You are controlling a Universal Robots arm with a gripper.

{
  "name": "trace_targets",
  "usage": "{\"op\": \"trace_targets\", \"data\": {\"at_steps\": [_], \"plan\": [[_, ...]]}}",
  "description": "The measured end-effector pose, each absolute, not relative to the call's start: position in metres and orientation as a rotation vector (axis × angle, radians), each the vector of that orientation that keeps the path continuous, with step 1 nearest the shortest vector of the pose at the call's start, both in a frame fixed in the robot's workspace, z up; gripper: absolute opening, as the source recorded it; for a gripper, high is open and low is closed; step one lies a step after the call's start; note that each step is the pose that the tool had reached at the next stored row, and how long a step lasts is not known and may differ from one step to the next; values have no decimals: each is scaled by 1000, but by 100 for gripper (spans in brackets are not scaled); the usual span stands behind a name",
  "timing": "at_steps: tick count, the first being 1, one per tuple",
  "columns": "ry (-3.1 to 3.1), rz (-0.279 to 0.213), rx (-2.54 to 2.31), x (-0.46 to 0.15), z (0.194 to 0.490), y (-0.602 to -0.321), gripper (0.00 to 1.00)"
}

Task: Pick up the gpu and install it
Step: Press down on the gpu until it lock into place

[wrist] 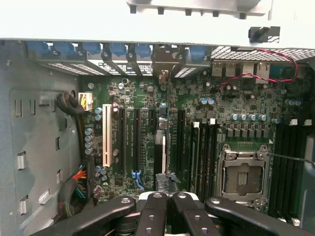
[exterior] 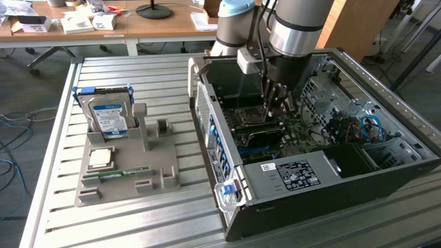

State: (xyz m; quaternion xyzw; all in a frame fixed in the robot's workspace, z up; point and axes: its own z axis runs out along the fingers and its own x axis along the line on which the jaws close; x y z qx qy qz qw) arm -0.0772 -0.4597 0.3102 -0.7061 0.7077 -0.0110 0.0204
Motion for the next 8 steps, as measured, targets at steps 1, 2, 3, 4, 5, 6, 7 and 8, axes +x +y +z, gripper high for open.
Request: {"op": "trace_targets", "data": {"at_steps": [1, 2, 3, 4, 5, 6, 7, 8], "plan": [[2197, -34, -2189, -77, 310, -460, 11], [2197, -34, -2189, -77, 310, -460, 11], [2197, -34, -2189, -77, 310, -460, 11], [2197, -33, -2189, -77, 310, -460, 11], [2197, -33, -2189, -77, 310, -460, 11], [2197, -33, -2189, -77, 310, -460, 11], [2197, -33, -2189, -77, 310, -460, 11], [2198, -33, -2188, -77, 310, -460, 11]]}}
